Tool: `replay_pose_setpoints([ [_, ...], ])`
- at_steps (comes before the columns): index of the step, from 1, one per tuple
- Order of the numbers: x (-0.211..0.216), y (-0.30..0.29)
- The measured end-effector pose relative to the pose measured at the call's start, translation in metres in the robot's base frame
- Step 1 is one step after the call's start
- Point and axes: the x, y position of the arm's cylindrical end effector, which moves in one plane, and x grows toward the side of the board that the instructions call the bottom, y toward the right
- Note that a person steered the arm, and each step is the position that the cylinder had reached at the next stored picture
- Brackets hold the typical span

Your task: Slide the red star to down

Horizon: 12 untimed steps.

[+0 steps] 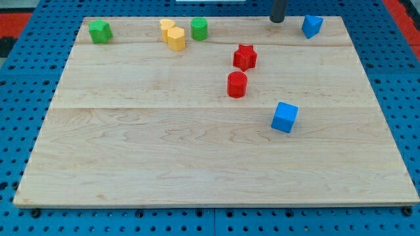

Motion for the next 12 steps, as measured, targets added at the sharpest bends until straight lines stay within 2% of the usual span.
replay_pose_setpoints([
  [5,0.0,-0.027],
  [10,0.0,-0.084],
  [12,0.0,-0.085],
])
